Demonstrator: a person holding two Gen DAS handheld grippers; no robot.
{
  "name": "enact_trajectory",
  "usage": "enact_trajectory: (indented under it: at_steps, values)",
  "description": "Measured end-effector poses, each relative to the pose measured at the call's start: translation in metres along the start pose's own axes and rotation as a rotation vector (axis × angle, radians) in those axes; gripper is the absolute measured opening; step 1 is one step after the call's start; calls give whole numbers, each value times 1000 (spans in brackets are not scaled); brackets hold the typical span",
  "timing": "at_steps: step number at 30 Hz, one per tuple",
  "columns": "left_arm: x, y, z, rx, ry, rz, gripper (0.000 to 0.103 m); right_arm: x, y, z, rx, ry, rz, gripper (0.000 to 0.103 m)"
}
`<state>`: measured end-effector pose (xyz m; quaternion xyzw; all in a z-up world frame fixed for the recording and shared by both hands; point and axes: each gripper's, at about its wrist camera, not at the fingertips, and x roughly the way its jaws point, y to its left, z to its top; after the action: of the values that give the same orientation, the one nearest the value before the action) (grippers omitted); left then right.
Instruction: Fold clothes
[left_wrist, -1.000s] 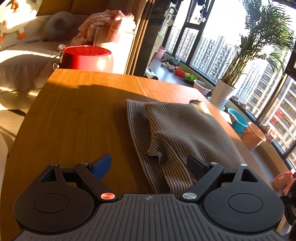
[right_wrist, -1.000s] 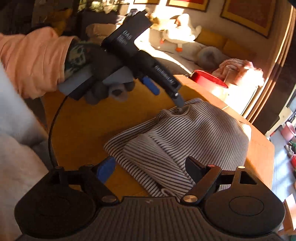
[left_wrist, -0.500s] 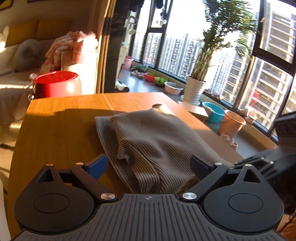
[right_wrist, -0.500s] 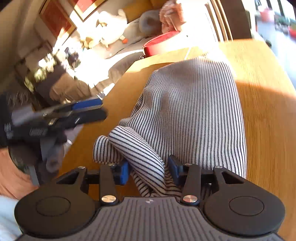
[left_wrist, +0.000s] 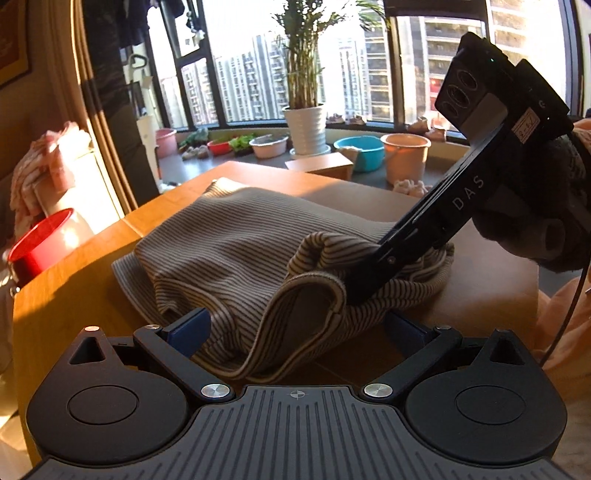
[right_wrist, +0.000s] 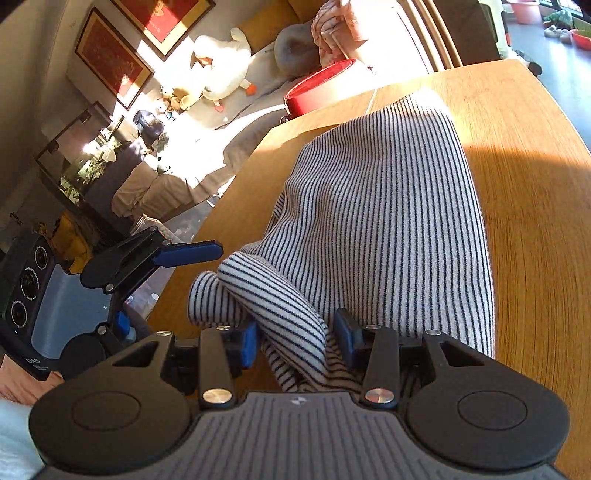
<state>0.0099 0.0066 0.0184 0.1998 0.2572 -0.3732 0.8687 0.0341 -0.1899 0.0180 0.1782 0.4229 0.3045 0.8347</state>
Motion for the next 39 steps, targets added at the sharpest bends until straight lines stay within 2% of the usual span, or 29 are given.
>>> enact_trajectory:
  at_steps: [2,7,9,10,14,16,18,19,21,23,28,32,34,35,37,38,39]
  values:
    - [10,-2,3,7,-6,-6,103,0,3,-1,-14,1,-7,41]
    - [25,-12,5,10,-14,-43,101,-1,20,-7,-150,5,-54,43]
    - [25,-15,5,3,-24,-72,90,-4,27,-9,-204,2,-88,43]
    - [25,-16,5,-1,-30,-89,79,-8,30,-10,-229,-3,-105,43]
    - [25,-16,5,-26,-36,-91,63,-26,39,-14,-297,-39,-147,45]
    - [25,-11,5,-65,-34,-104,58,-38,44,-16,-336,-80,-177,48]
    - [25,-6,4,-107,-32,-117,57,-53,51,-21,-409,-125,-243,60]
    - [25,-4,4,-128,-31,-124,56,-59,54,-24,-447,-146,-276,63]
    - [25,1,5,-170,-28,-136,56,-66,60,-32,-526,-157,-331,77]
    - [26,7,6,-223,-27,-147,55,-66,64,-42,-605,-144,-370,82]
    - [25,27,7,-359,-31,-180,52,-43,70,-67,-822,-128,-491,87]
    - [22,38,8,-408,-43,-179,48,-8,75,-79,-1029,-158,-608,88]
    - [21,43,7,-423,-47,-171,48,6,77,-82,-1104,-158,-624,88]
    - [20,45,6,-430,-48,-166,48,10,76,-81,-1115,-153,-619,85]
    - [18,48,3,-447,-48,-155,48,15,76,-78,-1100,-131,-583,67]
    - [17,51,1,-456,-47,-148,48,15,76,-75,-1076,-116,-555,45]
    - [16,53,0,-464,-45,-141,49,18,78,-74,-1058,-104,-544,37]
